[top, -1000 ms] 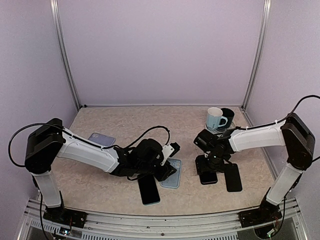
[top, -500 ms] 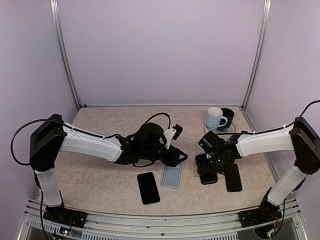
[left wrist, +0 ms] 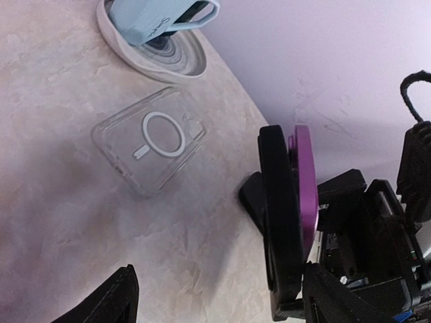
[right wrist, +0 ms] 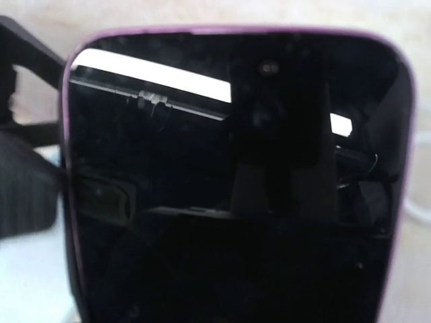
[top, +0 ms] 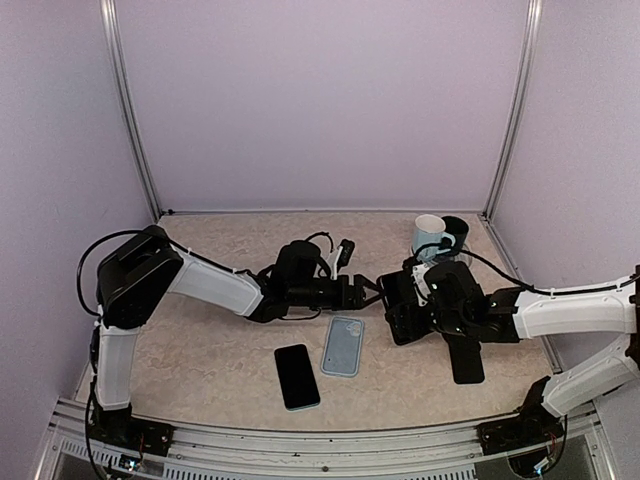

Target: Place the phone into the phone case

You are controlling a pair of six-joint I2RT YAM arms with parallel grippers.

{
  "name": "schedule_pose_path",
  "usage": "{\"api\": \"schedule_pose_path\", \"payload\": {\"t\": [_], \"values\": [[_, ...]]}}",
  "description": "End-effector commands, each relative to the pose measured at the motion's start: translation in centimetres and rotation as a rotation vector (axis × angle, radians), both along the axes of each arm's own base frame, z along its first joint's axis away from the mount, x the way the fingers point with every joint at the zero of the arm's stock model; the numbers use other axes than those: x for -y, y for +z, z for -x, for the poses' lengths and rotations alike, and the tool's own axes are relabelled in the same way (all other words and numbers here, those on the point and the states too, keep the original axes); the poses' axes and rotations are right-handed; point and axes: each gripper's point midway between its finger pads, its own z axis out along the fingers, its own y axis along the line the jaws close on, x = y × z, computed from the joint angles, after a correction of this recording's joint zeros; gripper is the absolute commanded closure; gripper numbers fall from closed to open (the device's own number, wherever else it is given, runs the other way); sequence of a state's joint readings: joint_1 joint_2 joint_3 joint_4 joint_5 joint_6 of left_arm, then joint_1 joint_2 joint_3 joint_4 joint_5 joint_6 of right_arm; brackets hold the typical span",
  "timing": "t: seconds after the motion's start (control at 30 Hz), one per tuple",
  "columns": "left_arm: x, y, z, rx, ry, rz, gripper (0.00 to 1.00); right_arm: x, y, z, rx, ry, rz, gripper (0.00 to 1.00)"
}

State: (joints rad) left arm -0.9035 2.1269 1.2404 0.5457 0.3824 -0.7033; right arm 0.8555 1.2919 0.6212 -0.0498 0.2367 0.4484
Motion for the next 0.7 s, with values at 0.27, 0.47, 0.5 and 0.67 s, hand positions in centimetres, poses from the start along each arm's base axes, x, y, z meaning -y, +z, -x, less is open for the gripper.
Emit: {"api": "schedule_pose_path", "payload": {"t": [0.27,0.47,0.5,0.67], "values": [[0.5,6.9,1.0,0.129,-0.04,0.203,0.22,-3.3,5.9,-1.6,0.219,0.094,-0.087,0.73],[2.2,6.7,0.0,0.115,-0.061,0.211,0.57,-4.3,6.6,-0.7,0.254,0.163,-0.082,0.73],[2.2,6.5,0.0,0.116,-0.062,0.207,0.64,-4.2,6.8,-0.7,0.259,0.159,-0.085,0.73],[1.5,6.2,1.1,0.136,-0.098,0.175,0.91,-4.2,7.3,-0.4,0.272,0.182,-0.083,0.73]]}}
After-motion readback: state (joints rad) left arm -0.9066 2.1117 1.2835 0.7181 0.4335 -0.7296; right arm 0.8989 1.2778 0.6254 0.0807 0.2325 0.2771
